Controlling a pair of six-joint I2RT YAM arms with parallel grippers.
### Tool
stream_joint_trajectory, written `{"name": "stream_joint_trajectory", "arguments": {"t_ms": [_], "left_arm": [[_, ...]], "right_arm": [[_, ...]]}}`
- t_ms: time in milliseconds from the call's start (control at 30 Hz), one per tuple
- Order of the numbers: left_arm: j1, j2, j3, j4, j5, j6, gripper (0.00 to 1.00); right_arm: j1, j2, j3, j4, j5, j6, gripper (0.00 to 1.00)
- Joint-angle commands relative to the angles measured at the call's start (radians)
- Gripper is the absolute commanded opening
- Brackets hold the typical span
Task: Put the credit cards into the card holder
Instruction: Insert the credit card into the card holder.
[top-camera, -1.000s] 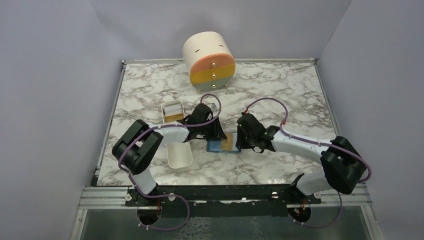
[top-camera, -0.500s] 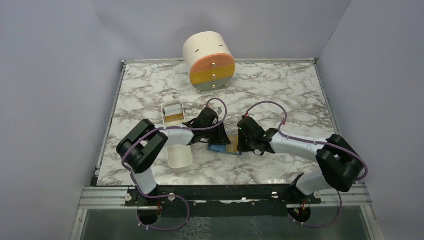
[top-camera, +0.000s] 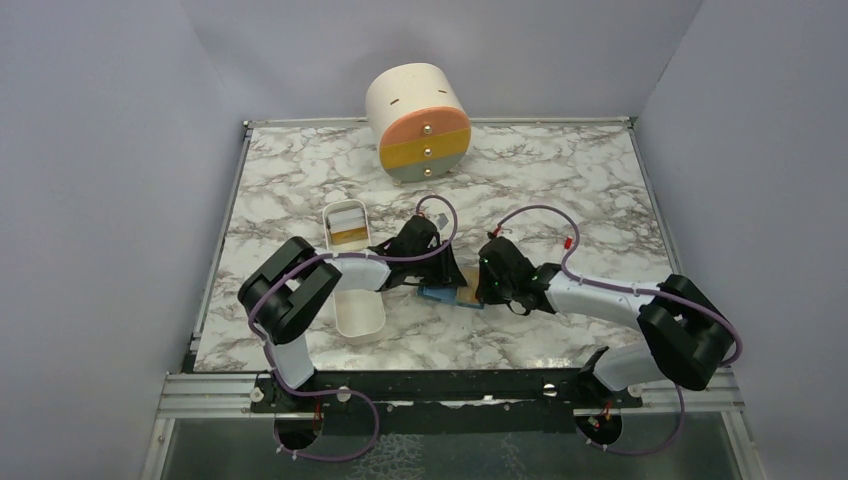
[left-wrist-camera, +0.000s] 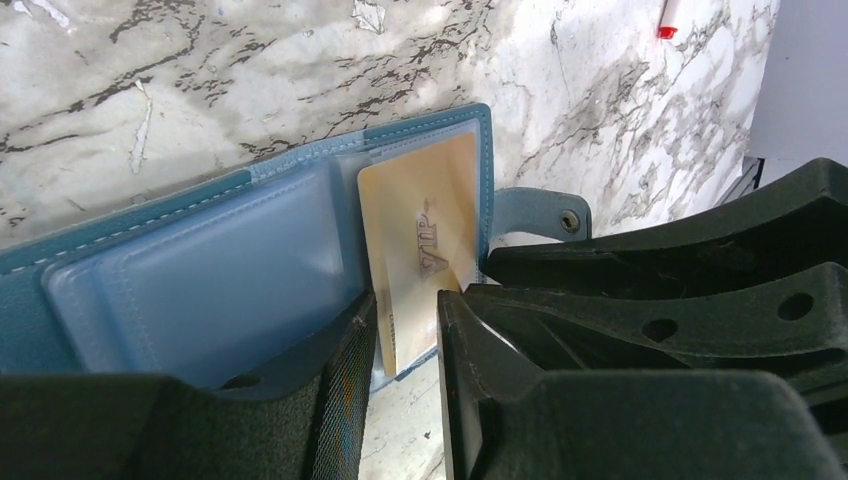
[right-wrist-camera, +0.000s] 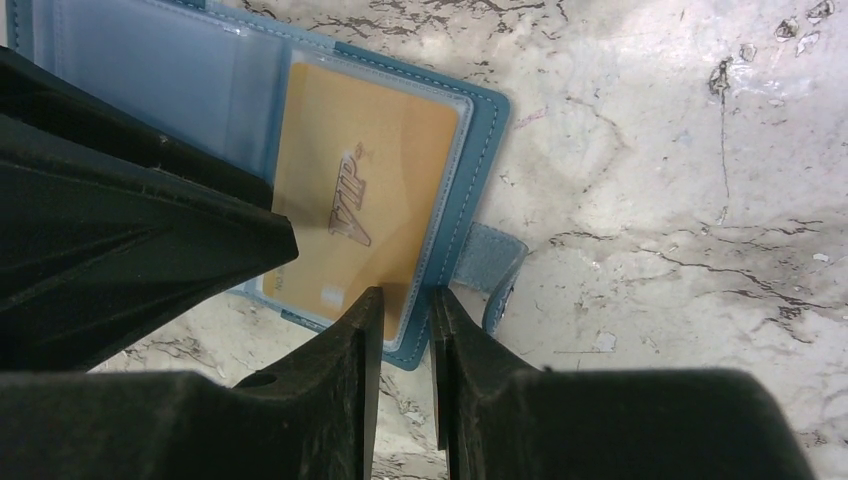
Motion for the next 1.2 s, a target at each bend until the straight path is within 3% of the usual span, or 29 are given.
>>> {"name": "stream_joint_trajectory", "arguments": {"t_ms": [0, 133, 333, 467, 767, 1167], "left_arm": [[-0.006, 0.000, 0.013, 0.042, -0.010, -0.014, 0.32], [-0.006, -0.022, 0.033, 0.018, -0.019, 0.024, 0.35], [0.001, -0.087, 0.088, -0.145, -0.139, 0.126, 0.41], [0.016, -0.143, 0.125, -0.216, -0.201, 0.195, 0.43], [0.037, -0.232, 0.279, -0.470, -0.355, 0.537, 0.46], [0.204, -0.363, 0.275, -0.589, -0.485, 0.783, 0.48]], "right_arm": [[-0.006, -0.039, -0.033, 0.077, 0.050, -0.006, 0.24], [-0.008, -0.030, -0.027, 0.066, 0.058, -0.007, 0.24], [-0.018, -0.075, -0.084, 0.170, 0.029, -0.049, 0.24], [-0.018, -0.092, -0.049, 0.114, 0.059, -0.051, 0.24], [-0.018, -0.097, 0.057, -0.039, 0.066, -0.059, 0.31], [-0.018, -0.089, 0.171, -0.051, -0.072, -0.039, 0.34]]}}
